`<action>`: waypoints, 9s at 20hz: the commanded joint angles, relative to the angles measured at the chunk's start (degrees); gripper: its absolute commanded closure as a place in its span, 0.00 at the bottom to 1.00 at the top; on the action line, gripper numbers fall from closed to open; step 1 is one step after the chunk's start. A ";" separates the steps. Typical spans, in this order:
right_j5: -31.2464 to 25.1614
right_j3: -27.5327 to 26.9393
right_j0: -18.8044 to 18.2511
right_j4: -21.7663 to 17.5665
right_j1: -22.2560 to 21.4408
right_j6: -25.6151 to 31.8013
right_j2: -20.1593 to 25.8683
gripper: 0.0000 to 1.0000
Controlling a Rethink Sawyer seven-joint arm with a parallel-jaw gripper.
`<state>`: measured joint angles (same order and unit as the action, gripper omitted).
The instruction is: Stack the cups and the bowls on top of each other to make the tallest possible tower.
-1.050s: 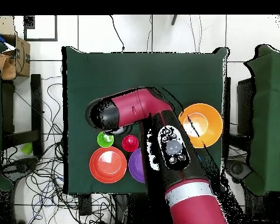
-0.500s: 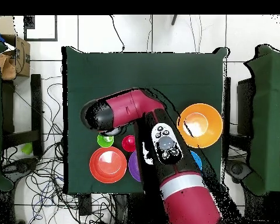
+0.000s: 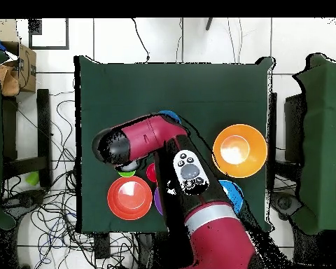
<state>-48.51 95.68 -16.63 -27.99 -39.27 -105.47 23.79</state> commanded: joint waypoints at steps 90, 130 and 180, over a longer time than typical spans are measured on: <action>21.15 0.68 15.25 -0.14 10.19 -8.42 -13.40 0.00; 8.87 2.95 9.95 8.59 -2.63 3.65 -7.87 1.00; 4.53 -4.12 -8.06 -7.87 2.29 17.87 2.42 1.00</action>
<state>-39.19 95.45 -22.46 -29.42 -42.85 -105.48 21.75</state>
